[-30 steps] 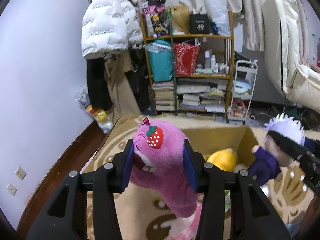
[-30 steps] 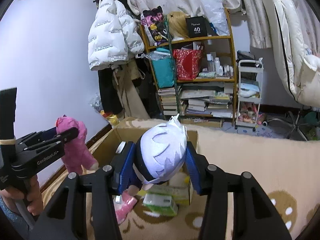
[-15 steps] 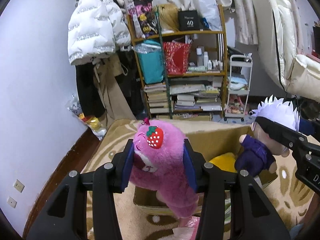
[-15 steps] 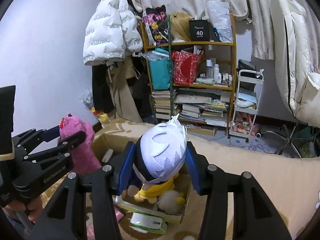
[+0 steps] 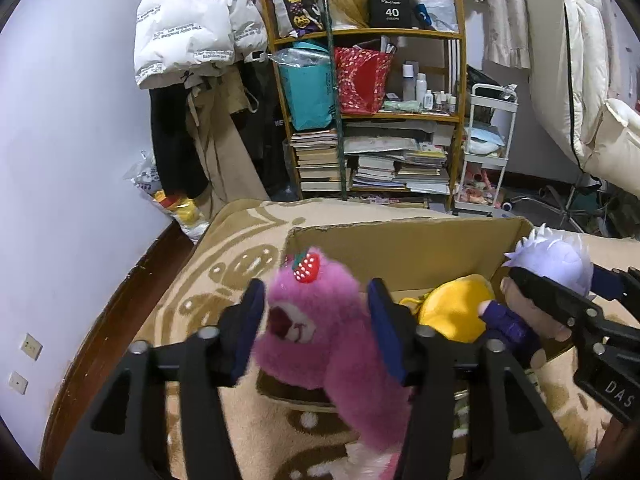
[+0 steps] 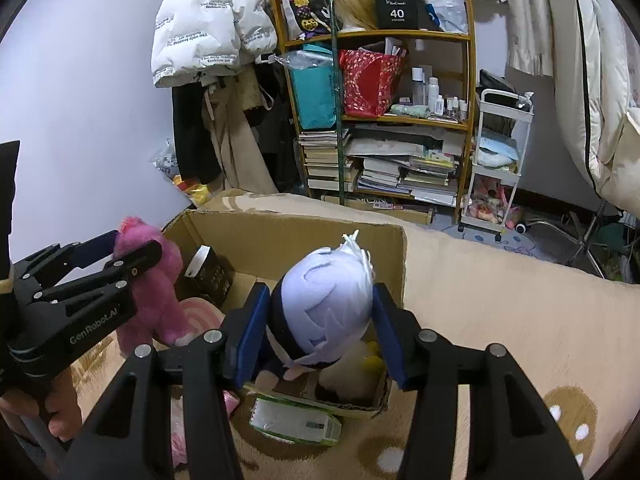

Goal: Organize soft objects
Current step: 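Drop the pink bear into the box with left tool while right tool drops the doll, then move both open tools toward the pink wrapped roll and green tissue box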

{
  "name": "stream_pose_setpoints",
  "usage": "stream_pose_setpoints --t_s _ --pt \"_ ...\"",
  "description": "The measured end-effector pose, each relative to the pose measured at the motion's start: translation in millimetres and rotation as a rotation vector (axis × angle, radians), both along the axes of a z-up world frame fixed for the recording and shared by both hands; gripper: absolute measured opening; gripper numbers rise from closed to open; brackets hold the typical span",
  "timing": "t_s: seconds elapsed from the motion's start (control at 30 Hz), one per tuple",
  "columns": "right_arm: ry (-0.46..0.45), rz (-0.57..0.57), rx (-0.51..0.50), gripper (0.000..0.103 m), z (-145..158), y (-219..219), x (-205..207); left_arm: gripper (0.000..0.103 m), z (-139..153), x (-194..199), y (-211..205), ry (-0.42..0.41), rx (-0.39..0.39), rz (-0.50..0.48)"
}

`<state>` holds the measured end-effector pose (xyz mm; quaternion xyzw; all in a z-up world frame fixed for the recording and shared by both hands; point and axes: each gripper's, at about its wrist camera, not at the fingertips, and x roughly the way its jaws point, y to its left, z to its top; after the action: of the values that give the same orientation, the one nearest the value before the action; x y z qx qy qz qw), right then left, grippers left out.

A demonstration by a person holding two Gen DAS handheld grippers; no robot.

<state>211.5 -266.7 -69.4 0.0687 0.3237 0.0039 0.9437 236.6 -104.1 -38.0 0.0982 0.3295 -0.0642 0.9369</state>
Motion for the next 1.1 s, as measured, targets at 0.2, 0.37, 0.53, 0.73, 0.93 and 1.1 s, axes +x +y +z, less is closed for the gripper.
stream_pose_setpoints --t_s 0.2,0.37,0.53,0.73,0.93,1.1 --pt "0.004 -0.002 0.039 0.073 3 -7 -1 0.077 -3 -2 6 0.014 0.014 0.017" --pt "-0.008 -0.025 0.064 0.089 7 -10 -12 0.088 -1 -7 8 0.015 0.018 0.022" --pt "-0.006 -0.036 0.072 0.098 9 -12 -24 0.095 6 -18 14 0.001 0.028 0.028" --pt "-0.003 -0.051 0.098 0.103 10 -16 -36 0.095 13 -36 24 -0.022 0.039 0.031" --pt "-0.001 -0.059 0.119 0.103 10 -18 -47 0.101 20 -58 34 -0.049 0.032 0.041" --pt "0.0 -0.058 0.133 0.103 8 -17 -57 0.101 23 -71 38 -0.048 0.035 0.042"
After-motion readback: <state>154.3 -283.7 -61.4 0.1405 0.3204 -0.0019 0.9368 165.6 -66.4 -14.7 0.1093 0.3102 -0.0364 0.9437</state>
